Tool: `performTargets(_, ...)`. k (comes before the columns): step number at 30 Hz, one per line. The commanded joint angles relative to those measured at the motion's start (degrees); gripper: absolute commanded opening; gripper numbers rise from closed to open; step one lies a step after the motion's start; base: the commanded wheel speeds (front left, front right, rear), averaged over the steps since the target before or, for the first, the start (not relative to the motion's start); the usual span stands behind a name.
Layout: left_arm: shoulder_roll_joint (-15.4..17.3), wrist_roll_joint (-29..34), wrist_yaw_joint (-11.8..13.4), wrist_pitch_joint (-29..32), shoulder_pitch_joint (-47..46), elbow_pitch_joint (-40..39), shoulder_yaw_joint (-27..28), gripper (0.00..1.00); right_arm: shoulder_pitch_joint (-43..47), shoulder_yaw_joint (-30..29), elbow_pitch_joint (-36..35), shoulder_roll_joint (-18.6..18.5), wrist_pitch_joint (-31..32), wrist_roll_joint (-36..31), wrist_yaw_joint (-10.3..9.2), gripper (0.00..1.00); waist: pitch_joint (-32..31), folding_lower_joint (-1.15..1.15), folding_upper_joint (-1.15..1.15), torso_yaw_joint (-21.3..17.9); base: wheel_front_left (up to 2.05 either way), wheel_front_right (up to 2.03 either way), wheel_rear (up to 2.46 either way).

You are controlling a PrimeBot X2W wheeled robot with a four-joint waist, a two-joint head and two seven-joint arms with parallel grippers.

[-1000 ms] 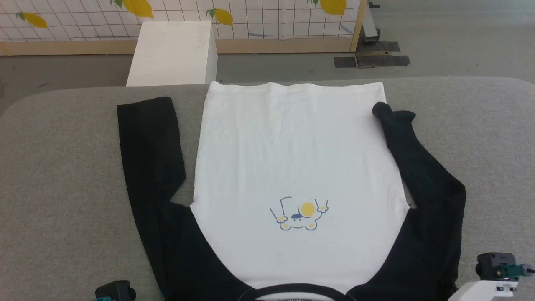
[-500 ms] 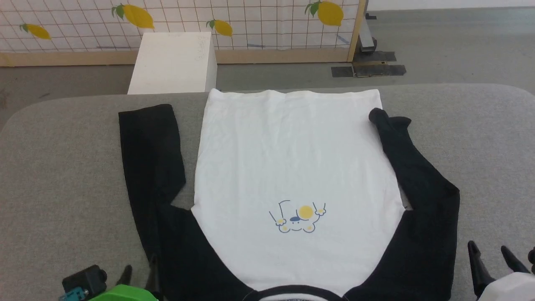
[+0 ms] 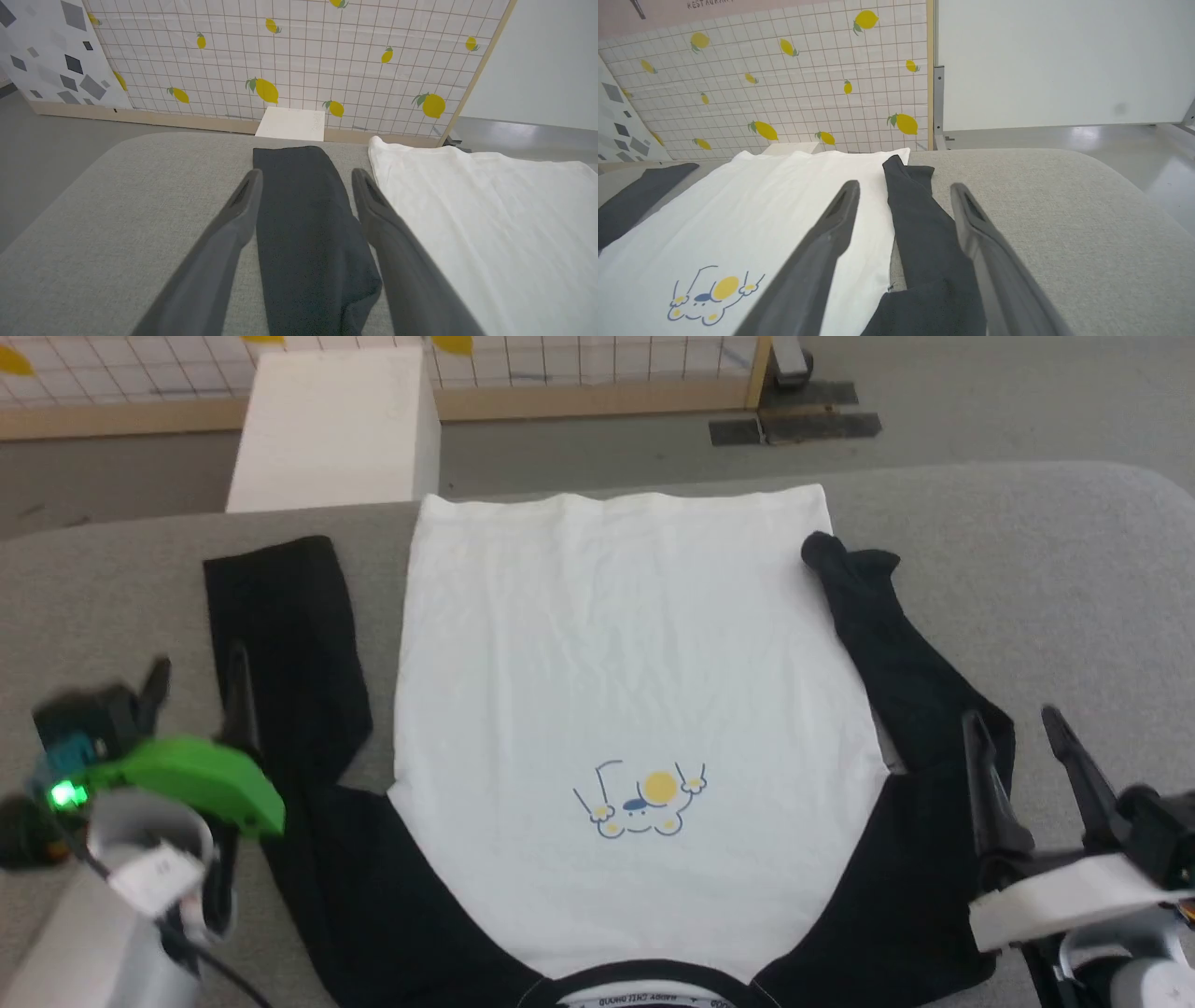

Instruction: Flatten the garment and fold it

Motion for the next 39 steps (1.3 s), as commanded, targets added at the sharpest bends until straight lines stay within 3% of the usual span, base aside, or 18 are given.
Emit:
performTargets(1, 1.24, 1.0, -0.54, 1.11, -3.57, 1.01, -0.31, 1.0, -1.89, 1.09, -0.4, -0.44, -0.73, 0.2, -0.09, 1.0, 5.17, 0.0, 0.0, -2.84, 0.0, 0.0, 0.0)
performTargets(10, 8.52, 1.4, -3.12, 13.53, -23.1, 9.19, 0.47, 1.0, -9.17, 6.89, -1.66, -1.66, -2.72, 1.55, -0.09, 1.0, 17.01, 0.0, 0.0, -7.59, 0.0, 0.0, 0.0)
performTargets(15, 10.46, -0.64, -1.93, 20.41, -28.76, 11.37, 2.2, 1.0, -11.76, 8.06, -1.59, -1.57, -3.84, 2.54, -0.09, 1.0, 21.29, 0.0, 0.0, -9.29, 0.0, 0.0, 0.0)
performTargets(21, 11.8, -3.23, 1.81, 28.84, -31.51, 12.65, 4.28, 1.0, -13.69, 9.1, -0.35, -1.41, -5.37, 3.39, -0.09, 1.0, 24.32, 0.0, 0.0, -10.44, 0.0, 0.0, 0.0)
performTargets(27, 14.75, -2.88, 8.37, 36.92, -29.41, 13.33, 5.26, 1.0, -14.72, 9.75, 1.58, -1.24, -6.64, 3.81, -0.09, 1.0, 25.41, 0.0, 0.0, -11.05, 0.0, 0.0, 0.0)
performTargets(31, 16.15, -2.89, 11.18, 40.31, -26.76, 11.77, 5.72, 1.0, -14.92, 9.94, 2.36, -1.15, -6.95, 4.0, -0.09, 1.0, 25.56, 0.0, 0.0, -11.06, 0.0, 0.0, 0.0)
performTargets(32, 16.37, -2.95, 11.64, 41.11, -26.17, 11.36, 5.71, 0.96, -14.95, 9.98, 2.49, -1.15, -6.93, 4.05, -0.09, 1.0, 25.57, 0.0, 0.0, -11.02, 0.0, 0.0, 0.0)
performTargets(33, 16.54, -3.1, 12.01, 41.8, -25.58, 10.65, 5.75, 0.32, -15.01, 10.0, 2.63, -1.19, -6.91, 4.1, -0.09, 1.0, 25.59, 0.0, 0.0, -10.96, 0.0, 0.0, 0.0)
performTargets(34, 16.47, -3.38, 12.29, 41.96, -25.22, 10.05, 6.01, 0.0, -15.07, 10.0, 2.71, -1.22, -6.92, 4.13, -0.09, 1.0, 25.59, 0.0, 0.0, -10.91, 0.0, 0.0, 0.0)
performTargets(39, 16.47, -3.36, 12.57, 38.62, -22.91, 7.25, 7.25, 0.0, -15.15, 9.73, 3.27, -1.32, -6.86, 4.07, -0.09, 1.0, 24.54, 0.0, 0.0, -10.2, 0.0, 0.0, 0.0)
